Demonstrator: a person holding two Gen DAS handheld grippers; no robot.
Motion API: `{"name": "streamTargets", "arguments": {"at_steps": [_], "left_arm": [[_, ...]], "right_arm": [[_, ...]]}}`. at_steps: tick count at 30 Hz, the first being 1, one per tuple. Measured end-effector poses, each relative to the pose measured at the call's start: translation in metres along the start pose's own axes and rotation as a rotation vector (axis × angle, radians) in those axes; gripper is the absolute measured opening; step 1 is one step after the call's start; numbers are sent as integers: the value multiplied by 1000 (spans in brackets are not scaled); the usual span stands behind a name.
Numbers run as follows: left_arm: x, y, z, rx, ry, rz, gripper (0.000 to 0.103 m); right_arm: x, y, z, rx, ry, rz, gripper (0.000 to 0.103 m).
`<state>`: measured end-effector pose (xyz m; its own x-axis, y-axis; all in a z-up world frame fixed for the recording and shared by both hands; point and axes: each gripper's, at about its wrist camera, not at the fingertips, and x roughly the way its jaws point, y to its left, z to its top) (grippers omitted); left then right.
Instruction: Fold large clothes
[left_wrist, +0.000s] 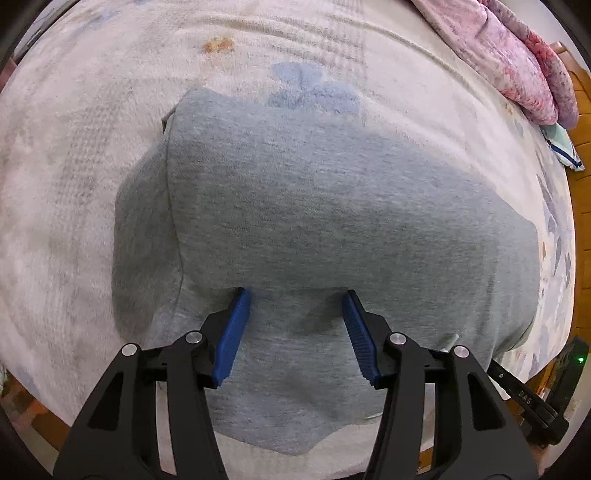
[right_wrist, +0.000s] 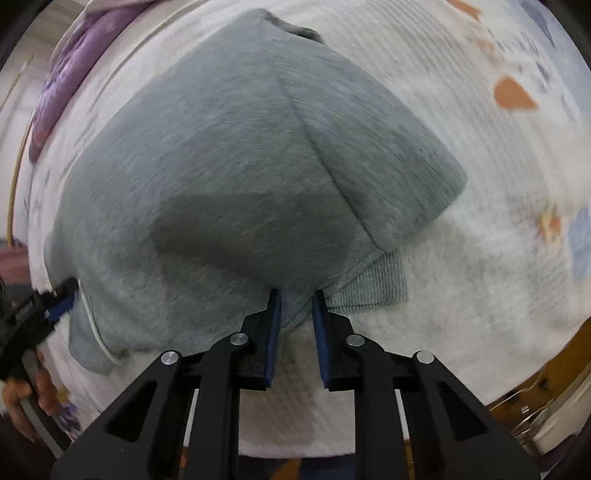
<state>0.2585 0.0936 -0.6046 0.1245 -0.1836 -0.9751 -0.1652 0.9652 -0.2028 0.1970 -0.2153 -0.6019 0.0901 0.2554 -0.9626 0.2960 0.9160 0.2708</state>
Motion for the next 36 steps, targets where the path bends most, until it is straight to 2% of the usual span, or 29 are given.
{"name": "streamTargets", "arguments": {"at_steps": [4, 8, 12, 13, 16, 19, 23, 28, 36], "left_arm": [[-24, 5, 0, -48, -13, -53, 54], [-45, 0, 8, -61, -56, -95, 54], [-42, -21, 20, -37, -62, -118, 54], [-40, -29, 24, -25, -65, -118, 54], [-32, -44, 30, -11, -70, -119, 54], [-14, -51, 38, -20, -34, -105, 54], [8, -48, 46, -36, 6, -91, 56], [41, -45, 52, -43, 66, -78, 58], [45, -41, 59, -79, 82, -112, 60]], "right_arm": [[-43, 29, 7, -94, -56, 44, 18], [-60, 65, 33, -191, -118, 85, 17], [-49, 116, 57, -272, -126, 144, 3], [-42, 135, 65, -297, -116, 170, 2], [-29, 167, 77, -372, -97, 174, 2], [-12, 188, 84, -404, -61, 184, 2], [17, 190, 89, -418, -11, 126, 0], [51, 183, 97, -407, 39, 110, 0], [52, 176, 98, -401, 29, 111, 0]]}}
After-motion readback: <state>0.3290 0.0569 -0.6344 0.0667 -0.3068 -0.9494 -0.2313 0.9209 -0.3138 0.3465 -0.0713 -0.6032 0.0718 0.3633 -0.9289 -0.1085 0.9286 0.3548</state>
